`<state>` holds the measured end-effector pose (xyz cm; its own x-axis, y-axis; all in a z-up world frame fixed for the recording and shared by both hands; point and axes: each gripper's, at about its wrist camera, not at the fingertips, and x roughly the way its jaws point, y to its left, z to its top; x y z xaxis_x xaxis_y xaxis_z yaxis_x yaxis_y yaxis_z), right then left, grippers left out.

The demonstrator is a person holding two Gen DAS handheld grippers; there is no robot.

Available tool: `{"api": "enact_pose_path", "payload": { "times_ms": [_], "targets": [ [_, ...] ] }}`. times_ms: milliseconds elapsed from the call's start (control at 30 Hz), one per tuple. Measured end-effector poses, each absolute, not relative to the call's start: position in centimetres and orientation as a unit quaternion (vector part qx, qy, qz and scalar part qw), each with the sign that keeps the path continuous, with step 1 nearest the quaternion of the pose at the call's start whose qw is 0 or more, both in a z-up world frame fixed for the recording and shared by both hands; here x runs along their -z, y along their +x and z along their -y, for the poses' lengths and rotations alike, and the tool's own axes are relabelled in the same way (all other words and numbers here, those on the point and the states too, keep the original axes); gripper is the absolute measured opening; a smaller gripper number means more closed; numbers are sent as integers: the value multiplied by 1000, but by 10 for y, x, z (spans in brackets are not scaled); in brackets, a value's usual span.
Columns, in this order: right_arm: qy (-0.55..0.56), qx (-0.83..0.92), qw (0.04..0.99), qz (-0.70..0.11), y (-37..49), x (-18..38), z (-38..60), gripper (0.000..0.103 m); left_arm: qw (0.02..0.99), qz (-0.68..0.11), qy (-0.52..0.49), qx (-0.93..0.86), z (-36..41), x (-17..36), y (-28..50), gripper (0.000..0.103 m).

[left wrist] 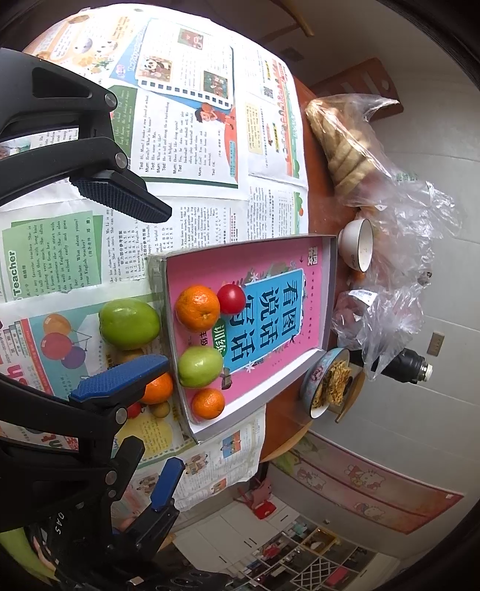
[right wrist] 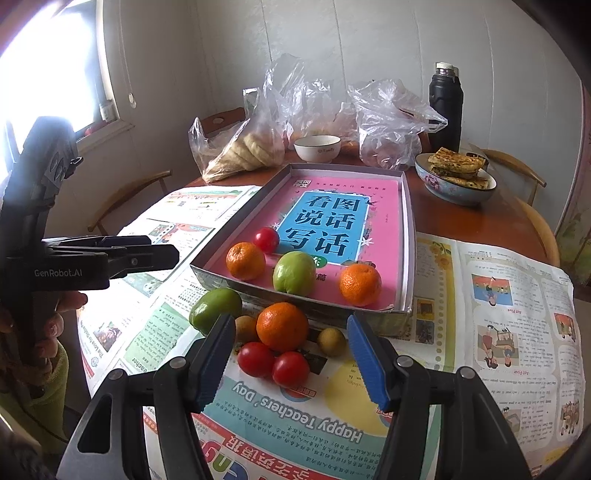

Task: Organize fruits
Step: 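Withdraw both tools from the box toward the fruit on the newspaper, then grasp a large green apple with the left tool while the right tool grasps a red tomato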

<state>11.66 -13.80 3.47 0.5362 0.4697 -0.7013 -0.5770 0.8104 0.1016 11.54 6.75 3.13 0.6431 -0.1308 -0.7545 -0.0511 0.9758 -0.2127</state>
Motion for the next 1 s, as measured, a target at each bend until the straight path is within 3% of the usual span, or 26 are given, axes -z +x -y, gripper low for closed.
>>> {"api": "enact_pose_path", "payload": {
  "times_ms": [300,567,733,1000],
  "targets": [
    [-86,-302,869,-382,111,-28,138,62,898,-428,-103,24,-63,-28,114,75],
    [-94,-304,862,-395,107,-17,139,51,892,-441,-97,26,-58,-18,114,75],
    [-103,-305,855,-406,108,-7,138,38,888,-449,-97,27,-56,-10,113,75],
    [-109,-306,850,-415,108,3,136,36,883,-459,-97,29,-54,0,114,75]
  ]
}}
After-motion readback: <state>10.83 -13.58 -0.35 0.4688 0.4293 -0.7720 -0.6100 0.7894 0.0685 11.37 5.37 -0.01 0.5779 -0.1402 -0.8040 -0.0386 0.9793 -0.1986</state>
